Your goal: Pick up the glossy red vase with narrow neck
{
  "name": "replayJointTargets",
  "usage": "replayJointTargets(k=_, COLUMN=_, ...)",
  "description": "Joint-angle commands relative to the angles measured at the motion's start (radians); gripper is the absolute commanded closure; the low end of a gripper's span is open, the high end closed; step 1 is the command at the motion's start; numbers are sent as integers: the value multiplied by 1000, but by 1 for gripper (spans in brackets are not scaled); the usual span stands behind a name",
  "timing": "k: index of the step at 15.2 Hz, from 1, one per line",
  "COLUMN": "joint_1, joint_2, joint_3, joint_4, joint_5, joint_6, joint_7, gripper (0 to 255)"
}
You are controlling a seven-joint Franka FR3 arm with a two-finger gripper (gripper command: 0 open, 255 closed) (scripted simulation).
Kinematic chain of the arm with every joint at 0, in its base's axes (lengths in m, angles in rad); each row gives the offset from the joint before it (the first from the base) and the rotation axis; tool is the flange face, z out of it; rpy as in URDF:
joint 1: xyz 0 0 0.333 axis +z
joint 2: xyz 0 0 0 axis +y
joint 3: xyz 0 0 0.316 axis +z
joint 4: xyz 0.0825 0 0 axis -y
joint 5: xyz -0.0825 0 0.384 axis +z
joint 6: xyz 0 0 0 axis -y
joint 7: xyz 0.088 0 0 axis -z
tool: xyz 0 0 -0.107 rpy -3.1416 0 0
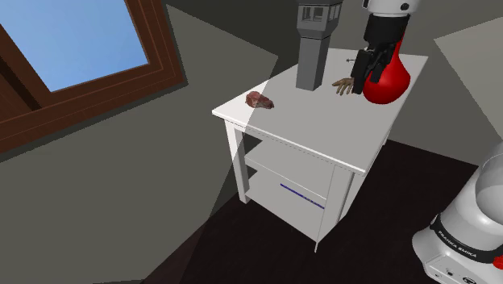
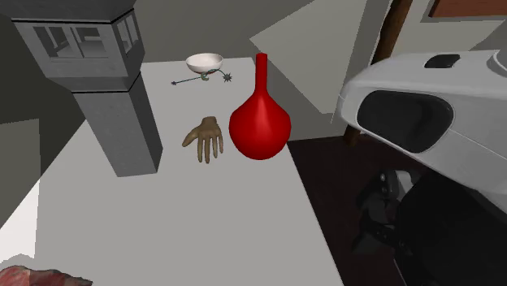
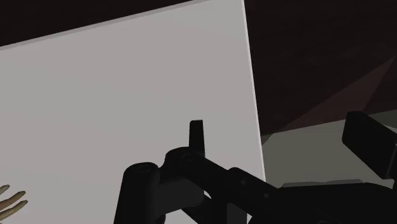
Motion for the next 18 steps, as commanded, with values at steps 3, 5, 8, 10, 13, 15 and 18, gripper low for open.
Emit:
replayJointTargets(k=3, joint_1=-14, joint_2=11, joint_3=-45, joint_4=15, joint_5=-29, joint_6=-4, joint_7=-54, gripper=0)
replayJointTargets(k=5, joint_1=-27, joint_2=28, joint_3=-89, joint_4=35, joint_5=-56, joint_6=-6, joint_7=-108, gripper=0)
replayJointTargets(k=8, joint_1=-44, joint_2=62, joint_3=-154, joint_4=74, joint_5=-94, joint_6=-7, joint_7=-189, gripper=0)
replayJointTargets(k=10, joint_1=-54, joint_2=91, joint_3=-196, joint_4=105, joint_5=-116, joint_6=-7, joint_7=-243, gripper=0)
replayJointTargets(k=13, joint_1=-66, joint_2=142, joint_3=-259, joint_4=162, joint_5=-143, joint_6=-7, joint_7=-324, gripper=0)
replayJointTargets(k=15, joint_1=-72, joint_2=181, joint_3=-300, joint_4=205, joint_5=-156, joint_6=-7, joint_7=-378, gripper=0)
replayJointTargets(k=18, joint_1=-77, joint_2=247, joint_3=-364, joint_4=279, joint_5=-169, joint_6=-8, joint_7=-460, gripper=0)
